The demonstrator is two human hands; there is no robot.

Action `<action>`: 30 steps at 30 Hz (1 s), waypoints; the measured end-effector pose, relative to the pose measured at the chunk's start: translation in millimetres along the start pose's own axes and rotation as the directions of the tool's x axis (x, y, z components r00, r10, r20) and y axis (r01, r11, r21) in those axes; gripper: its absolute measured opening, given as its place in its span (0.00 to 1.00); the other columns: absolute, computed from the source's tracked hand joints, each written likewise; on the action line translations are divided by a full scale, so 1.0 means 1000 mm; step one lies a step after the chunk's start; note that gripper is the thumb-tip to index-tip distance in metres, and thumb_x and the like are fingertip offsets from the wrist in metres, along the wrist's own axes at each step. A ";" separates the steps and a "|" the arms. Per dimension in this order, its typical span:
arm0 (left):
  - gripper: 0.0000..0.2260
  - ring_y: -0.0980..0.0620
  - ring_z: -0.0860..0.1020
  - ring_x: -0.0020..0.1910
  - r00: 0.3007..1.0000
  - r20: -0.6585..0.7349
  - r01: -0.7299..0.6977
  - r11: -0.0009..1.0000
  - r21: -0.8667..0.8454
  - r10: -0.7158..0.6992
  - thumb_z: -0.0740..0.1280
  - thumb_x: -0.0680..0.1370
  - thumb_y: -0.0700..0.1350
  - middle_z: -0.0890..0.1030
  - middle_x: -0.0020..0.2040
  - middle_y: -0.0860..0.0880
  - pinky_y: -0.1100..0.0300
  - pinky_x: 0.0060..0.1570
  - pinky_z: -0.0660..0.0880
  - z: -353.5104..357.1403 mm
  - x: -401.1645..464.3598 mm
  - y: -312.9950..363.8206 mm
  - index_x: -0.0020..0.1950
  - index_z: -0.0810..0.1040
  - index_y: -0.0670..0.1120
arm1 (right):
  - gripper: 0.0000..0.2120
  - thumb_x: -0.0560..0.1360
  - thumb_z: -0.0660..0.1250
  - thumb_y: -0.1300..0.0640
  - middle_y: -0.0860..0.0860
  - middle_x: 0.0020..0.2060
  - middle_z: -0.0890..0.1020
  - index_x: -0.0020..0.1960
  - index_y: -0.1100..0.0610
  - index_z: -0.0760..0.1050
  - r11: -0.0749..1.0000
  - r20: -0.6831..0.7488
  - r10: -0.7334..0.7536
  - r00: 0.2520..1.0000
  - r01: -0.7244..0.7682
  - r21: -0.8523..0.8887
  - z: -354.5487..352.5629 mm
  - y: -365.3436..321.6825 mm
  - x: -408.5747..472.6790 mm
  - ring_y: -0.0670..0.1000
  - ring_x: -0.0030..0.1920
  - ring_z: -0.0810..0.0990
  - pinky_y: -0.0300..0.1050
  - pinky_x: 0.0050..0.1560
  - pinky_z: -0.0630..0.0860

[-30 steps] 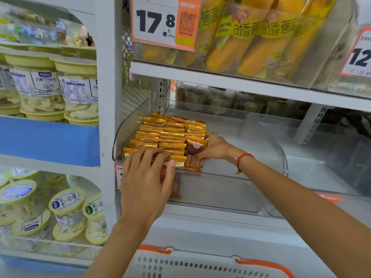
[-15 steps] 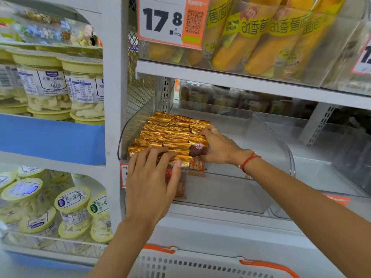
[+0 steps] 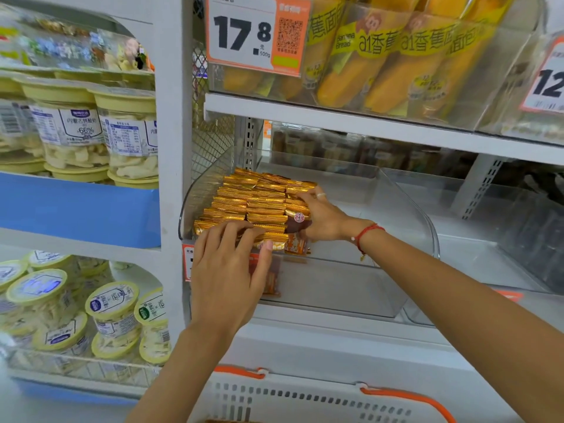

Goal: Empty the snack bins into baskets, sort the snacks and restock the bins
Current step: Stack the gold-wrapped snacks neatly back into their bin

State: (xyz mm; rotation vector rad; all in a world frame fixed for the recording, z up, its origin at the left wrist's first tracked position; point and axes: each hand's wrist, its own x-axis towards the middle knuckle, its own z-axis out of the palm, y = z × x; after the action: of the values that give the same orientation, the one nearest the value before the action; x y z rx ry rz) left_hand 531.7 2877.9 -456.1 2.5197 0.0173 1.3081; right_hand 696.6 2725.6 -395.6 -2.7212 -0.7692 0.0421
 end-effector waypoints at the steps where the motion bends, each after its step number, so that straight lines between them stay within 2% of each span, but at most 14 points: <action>1: 0.17 0.50 0.72 0.57 1.000 0.001 -0.002 1.000 0.004 0.002 0.55 0.81 0.54 0.79 0.55 0.49 0.57 0.60 0.62 0.000 0.000 0.000 0.54 0.81 0.48 | 0.43 0.70 0.75 0.60 0.55 0.70 0.57 0.77 0.55 0.55 1.000 0.003 0.006 1.000 -0.006 0.011 -0.003 0.000 -0.001 0.59 0.66 0.69 0.53 0.62 0.75; 4: 0.17 0.50 0.71 0.56 1.000 0.005 -0.003 1.000 0.003 0.003 0.55 0.81 0.54 0.79 0.55 0.49 0.57 0.59 0.62 -0.001 0.001 -0.001 0.54 0.80 0.48 | 0.42 0.71 0.74 0.56 0.56 0.72 0.59 0.78 0.54 0.54 1.000 -0.023 -0.006 1.000 0.006 -0.004 -0.014 -0.003 -0.012 0.58 0.67 0.68 0.52 0.64 0.72; 7: 0.18 0.51 0.70 0.59 0.999 0.041 -0.020 1.000 -0.006 0.021 0.54 0.81 0.55 0.79 0.57 0.49 0.56 0.62 0.61 -0.003 0.002 -0.002 0.56 0.80 0.48 | 0.32 0.75 0.71 0.55 0.54 0.71 0.65 0.75 0.54 0.62 0.996 -0.146 -0.077 0.986 0.071 -0.047 -0.023 -0.007 -0.043 0.56 0.69 0.67 0.50 0.65 0.70; 10: 0.19 0.48 0.69 0.67 0.993 0.111 -0.050 0.998 0.024 0.047 0.53 0.82 0.56 0.77 0.64 0.49 0.50 0.70 0.57 -0.010 0.005 -0.005 0.60 0.80 0.50 | 0.19 0.76 0.69 0.56 0.49 0.61 0.75 0.66 0.51 0.73 0.953 -0.385 -0.282 0.879 0.301 -0.010 -0.022 -0.019 -0.095 0.47 0.59 0.73 0.46 0.54 0.75; 12: 0.16 0.46 0.68 0.69 0.988 0.128 -0.094 0.994 0.048 0.087 0.56 0.82 0.55 0.76 0.67 0.48 0.47 0.71 0.57 -0.020 0.005 -0.003 0.62 0.78 0.50 | 0.12 0.76 0.66 0.54 0.46 0.52 0.78 0.59 0.49 0.77 0.900 -0.440 -0.426 0.790 0.418 -0.120 -0.013 -0.028 -0.133 0.45 0.51 0.75 0.41 0.44 0.74; 14: 0.15 0.45 0.71 0.64 0.983 0.148 -0.110 0.994 0.020 0.105 0.58 0.81 0.53 0.77 0.64 0.48 0.47 0.64 0.66 -0.035 -0.003 0.003 0.62 0.78 0.48 | 0.10 0.76 0.64 0.52 0.44 0.47 0.80 0.56 0.47 0.78 0.869 -0.327 -0.494 0.806 0.451 -0.203 0.002 -0.032 -0.166 0.45 0.46 0.77 0.42 0.41 0.74; 17: 0.13 0.46 0.75 0.56 0.976 0.207 -0.053 0.996 -0.065 0.066 0.61 0.79 0.50 0.78 0.61 0.49 0.49 0.49 0.74 -0.052 -0.037 0.011 0.57 0.80 0.47 | 0.13 0.80 0.60 0.49 0.44 0.51 0.79 0.63 0.45 0.74 0.877 0.135 -0.386 0.913 0.408 -0.255 0.044 -0.021 -0.198 0.47 0.50 0.78 0.45 0.46 0.73; 20: 0.11 0.46 0.73 0.59 0.973 0.231 0.049 0.996 -0.077 -0.030 0.62 0.78 0.49 0.78 0.61 0.49 0.48 0.52 0.74 -0.055 -0.088 0.007 0.54 0.81 0.48 | 0.17 0.82 0.58 0.52 0.51 0.61 0.77 0.69 0.49 0.70 0.921 0.465 -0.123 0.877 0.275 -0.275 0.110 0.007 -0.217 0.54 0.59 0.76 0.47 0.56 0.71; 22: 0.09 0.46 0.76 0.57 0.932 0.301 0.237 0.968 -0.086 -0.201 0.63 0.80 0.48 0.79 0.60 0.51 0.52 0.48 0.74 -0.051 -0.125 0.000 0.55 0.81 0.50 | 0.15 0.80 0.59 0.55 0.54 0.59 0.78 0.66 0.52 0.72 0.948 0.538 -0.011 0.843 0.180 -0.264 0.162 0.027 -0.229 0.56 0.56 0.77 0.46 0.50 0.74; 24: 0.09 0.47 0.79 0.52 0.820 0.465 0.393 0.919 -0.033 -0.334 0.63 0.80 0.48 0.80 0.58 0.53 0.54 0.45 0.74 -0.037 -0.169 -0.007 0.58 0.80 0.53 | 0.13 0.78 0.59 0.59 0.57 0.55 0.79 0.61 0.55 0.75 0.967 0.582 0.052 0.811 0.105 -0.233 0.212 0.041 -0.244 0.56 0.47 0.77 0.43 0.37 0.72; 25: 0.09 0.48 0.79 0.53 0.756 0.548 0.423 0.906 0.012 -0.359 0.63 0.80 0.47 0.80 0.58 0.53 0.54 0.47 0.75 -0.029 -0.193 -0.010 0.58 0.79 0.53 | 0.13 0.77 0.60 0.59 0.57 0.55 0.79 0.60 0.56 0.75 0.976 0.589 0.058 0.806 0.078 -0.204 0.235 0.045 -0.252 0.57 0.46 0.77 0.43 0.35 0.72; 27: 0.10 0.53 0.76 0.57 0.616 0.698 0.434 0.897 0.086 -0.365 0.62 0.80 0.46 0.78 0.60 0.55 0.57 0.53 0.74 -0.011 -0.242 -0.014 0.59 0.77 0.55 | 0.18 0.77 0.61 0.60 0.57 0.63 0.75 0.66 0.53 0.72 0.992 0.613 0.070 0.787 0.009 -0.126 0.275 0.049 -0.267 0.60 0.54 0.78 0.48 0.43 0.75; 28: 0.11 0.54 0.75 0.59 0.555 0.759 0.412 0.905 0.105 -0.341 0.62 0.81 0.46 0.77 0.62 0.57 0.59 0.55 0.73 -0.004 -0.264 -0.015 0.61 0.76 0.56 | 0.22 0.77 0.61 0.61 0.58 0.67 0.70 0.70 0.53 0.68 0.994 0.658 0.084 0.748 -0.013 -0.111 0.291 0.049 -0.276 0.61 0.59 0.76 0.51 0.48 0.76; 30: 0.14 0.56 0.71 0.66 0.441 0.856 0.353 0.929 0.111 -0.270 0.60 0.82 0.47 0.72 0.68 0.59 0.62 0.61 0.70 0.006 -0.303 -0.015 0.67 0.74 0.57 | 0.28 0.77 0.65 0.57 0.58 0.72 0.64 0.75 0.53 0.61 0.989 0.732 0.113 0.672 -0.003 -0.150 0.324 0.050 -0.296 0.63 0.70 0.65 0.59 0.64 0.69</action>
State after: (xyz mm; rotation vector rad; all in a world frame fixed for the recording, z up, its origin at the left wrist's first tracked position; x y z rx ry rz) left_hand 360.8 2846.1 -705.1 2.6180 0.1977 -0.2078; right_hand 432.8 2626.7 -735.4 -2.8207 -0.8928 1.2298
